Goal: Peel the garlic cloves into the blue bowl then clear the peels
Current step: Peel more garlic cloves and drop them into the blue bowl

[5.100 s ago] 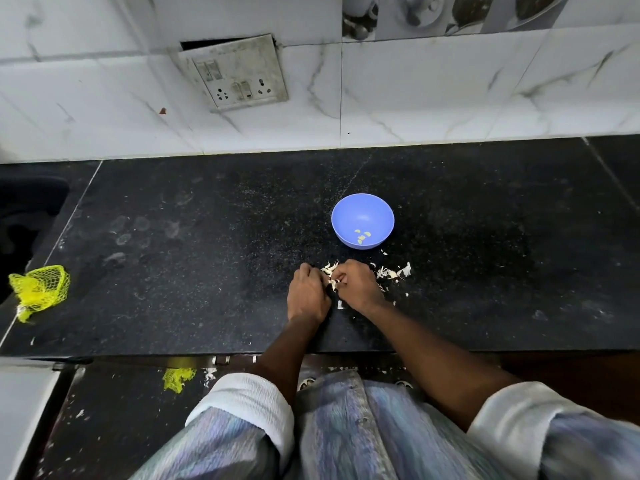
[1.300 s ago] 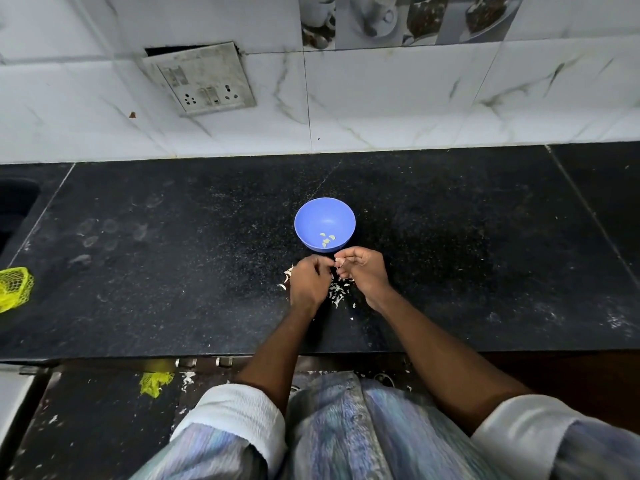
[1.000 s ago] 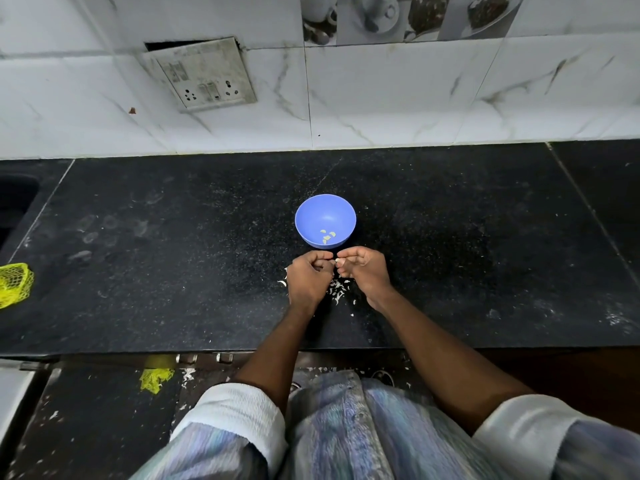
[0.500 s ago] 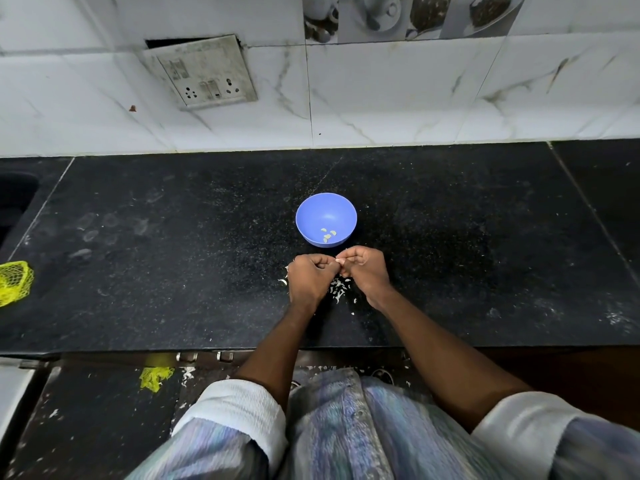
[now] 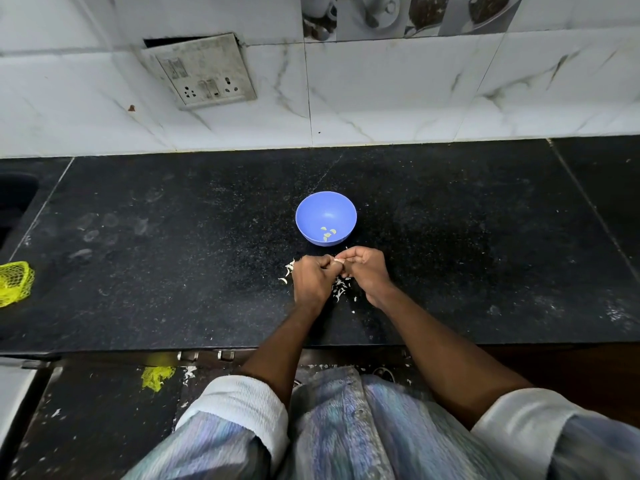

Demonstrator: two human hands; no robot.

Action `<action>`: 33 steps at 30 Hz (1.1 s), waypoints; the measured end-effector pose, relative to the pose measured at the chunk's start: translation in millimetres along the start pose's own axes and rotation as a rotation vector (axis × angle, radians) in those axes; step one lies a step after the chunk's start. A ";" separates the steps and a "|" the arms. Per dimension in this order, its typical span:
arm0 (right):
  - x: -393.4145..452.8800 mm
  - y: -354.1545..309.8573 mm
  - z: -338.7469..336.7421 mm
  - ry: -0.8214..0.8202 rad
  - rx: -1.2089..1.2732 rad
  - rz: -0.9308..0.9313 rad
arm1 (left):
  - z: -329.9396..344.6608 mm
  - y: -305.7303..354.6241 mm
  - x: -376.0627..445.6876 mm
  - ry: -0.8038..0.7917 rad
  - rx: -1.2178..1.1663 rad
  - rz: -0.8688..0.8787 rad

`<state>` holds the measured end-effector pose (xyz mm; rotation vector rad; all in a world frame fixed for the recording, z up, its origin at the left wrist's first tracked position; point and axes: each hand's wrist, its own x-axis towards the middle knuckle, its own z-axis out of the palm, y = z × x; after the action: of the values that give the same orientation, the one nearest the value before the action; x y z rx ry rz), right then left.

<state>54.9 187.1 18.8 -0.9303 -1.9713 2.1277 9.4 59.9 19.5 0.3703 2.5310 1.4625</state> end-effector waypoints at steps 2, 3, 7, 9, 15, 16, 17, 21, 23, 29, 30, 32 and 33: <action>0.5 0.6 0.3 -0.004 0.006 0.005 | 0.8 -1.6 0.4 0.004 -0.016 -0.014; 0.8 0.6 0.5 -0.003 0.014 0.007 | 0.6 -1.5 0.1 0.003 -0.031 -0.030; 3.9 -0.3 0.0 0.019 0.061 0.020 | -2.0 4.9 -0.4 -0.063 -0.222 -0.085; 5.4 -1.5 -1.3 0.029 0.081 0.029 | -1.7 3.6 1.0 -0.097 -0.298 -0.110; 6.8 -1.6 -1.5 0.016 0.083 0.044 | -3.5 5.1 2.3 -0.053 -0.344 -0.195; 6.8 -1.8 -1.8 0.014 0.082 0.042 | -3.9 6.5 2.0 -0.047 -0.348 -0.200; 6.9 -2.5 -2.0 0.009 0.080 0.040 | -4.3 7.1 2.3 -0.046 -0.351 -0.204; 6.4 -2.6 -3.1 -0.006 0.055 0.027 | -3.7 6.9 2.9 -0.035 -0.350 -0.236; 6.5 -2.3 -3.6 -0.010 0.033 0.016 | -3.1 6.0 4.1 -0.029 -0.349 -0.250; 7.7 -2.3 -2.8 -0.036 0.004 0.010 | -2.7 4.1 5.2 -0.021 -0.333 -0.252; 8.0 -2.0 -3.0 -0.038 0.006 0.014 | -3.3 3.9 4.6 -0.030 -0.336 -0.248; 8.2 -1.7 -3.7 -0.044 0.007 0.019 | -4.1 2.8 4.3 -0.041 -0.337 -0.244; 7.4 -1.8 -3.2 -0.046 0.007 0.018 | -5.4 2.8 3.8 -0.045 -0.334 -0.239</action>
<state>49.8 193.6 17.8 -0.9098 -1.9829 2.1829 4.6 58.0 24.4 0.0445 2.1527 1.7131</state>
